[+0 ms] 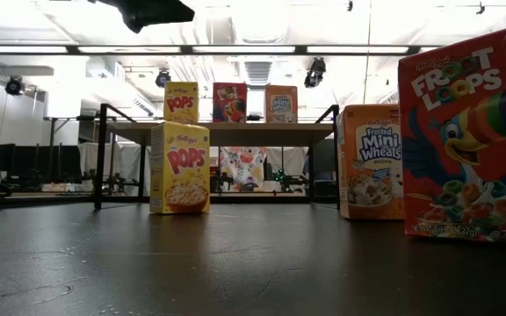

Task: Stack cereal on shelf
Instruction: Put the top yellow cereal box aligned with the other yellow cereal box on the shelf

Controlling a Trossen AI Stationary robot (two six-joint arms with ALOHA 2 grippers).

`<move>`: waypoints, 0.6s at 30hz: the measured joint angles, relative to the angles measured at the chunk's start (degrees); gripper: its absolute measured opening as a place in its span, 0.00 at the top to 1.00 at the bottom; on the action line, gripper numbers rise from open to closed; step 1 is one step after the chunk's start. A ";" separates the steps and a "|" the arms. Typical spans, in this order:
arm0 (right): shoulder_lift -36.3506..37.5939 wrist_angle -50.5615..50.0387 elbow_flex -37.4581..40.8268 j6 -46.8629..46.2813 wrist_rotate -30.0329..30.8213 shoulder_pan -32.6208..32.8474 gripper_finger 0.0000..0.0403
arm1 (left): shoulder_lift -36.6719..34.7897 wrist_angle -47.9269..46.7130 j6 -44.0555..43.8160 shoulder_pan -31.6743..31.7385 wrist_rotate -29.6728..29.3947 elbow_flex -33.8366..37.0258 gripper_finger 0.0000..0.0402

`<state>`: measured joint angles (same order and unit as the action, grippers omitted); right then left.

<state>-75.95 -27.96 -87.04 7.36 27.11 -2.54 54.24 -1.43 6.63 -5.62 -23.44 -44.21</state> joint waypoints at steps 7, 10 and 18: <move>10.89 12.54 13.12 5.91 -2.13 0.85 0.98 | -0.02 0.04 -7.84 -2.87 1.64 -0.02 0.90; 15.18 14.62 17.71 6.25 -2.09 0.81 0.98 | 0.35 -0.04 -10.13 -3.70 1.83 -0.63 0.90; 24.67 23.73 29.19 7.74 -9.95 0.81 0.98 | 6.99 -3.00 -11.62 -3.74 3.33 -7.40 0.90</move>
<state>-51.28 -4.23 -57.85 15.11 17.15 -1.73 61.23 -4.43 -4.98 -9.37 -20.12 -51.61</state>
